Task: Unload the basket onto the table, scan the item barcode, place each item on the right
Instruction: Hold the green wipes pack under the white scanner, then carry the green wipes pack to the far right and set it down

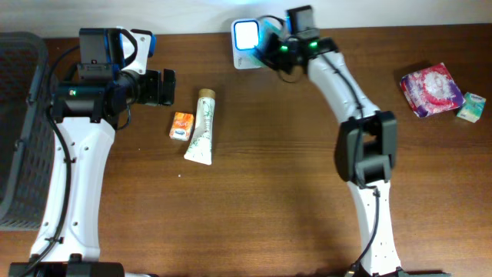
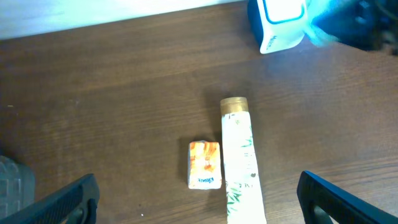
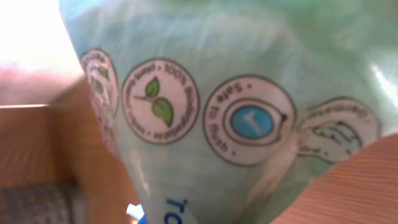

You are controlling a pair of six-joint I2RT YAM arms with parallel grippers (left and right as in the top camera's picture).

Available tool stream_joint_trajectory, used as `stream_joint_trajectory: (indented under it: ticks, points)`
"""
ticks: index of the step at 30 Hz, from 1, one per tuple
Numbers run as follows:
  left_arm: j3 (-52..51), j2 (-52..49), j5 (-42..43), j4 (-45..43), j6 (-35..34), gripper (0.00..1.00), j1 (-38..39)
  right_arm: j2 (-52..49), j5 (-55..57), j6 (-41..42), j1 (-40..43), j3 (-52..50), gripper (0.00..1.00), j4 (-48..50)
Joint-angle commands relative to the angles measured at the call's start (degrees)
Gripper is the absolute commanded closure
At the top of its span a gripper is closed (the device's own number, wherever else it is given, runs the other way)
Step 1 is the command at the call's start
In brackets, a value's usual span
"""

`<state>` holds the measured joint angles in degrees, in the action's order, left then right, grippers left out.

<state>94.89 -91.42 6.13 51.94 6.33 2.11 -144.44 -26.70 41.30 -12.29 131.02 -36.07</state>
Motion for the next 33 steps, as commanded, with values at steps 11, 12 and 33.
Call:
stream_joint_trajectory:
  ticks: [11, 12, 33]
  points:
    - [0.50, 0.24, 0.04, 0.15, -0.50, 0.01, -0.04, 12.94, 20.35, -25.81, 40.54, 0.44, 0.96, -45.33]
    - [0.50, 0.24, 0.04, 0.15, -0.50, 0.01, -0.04, 12.81, 20.35, -25.81, 42.91, 0.26, 0.96, -45.33]
    - [0.50, 0.24, 0.04, 0.15, -0.50, 0.01, -0.09, 20.20, -12.68, -51.82, 40.13, -0.68, 0.38, -55.78]
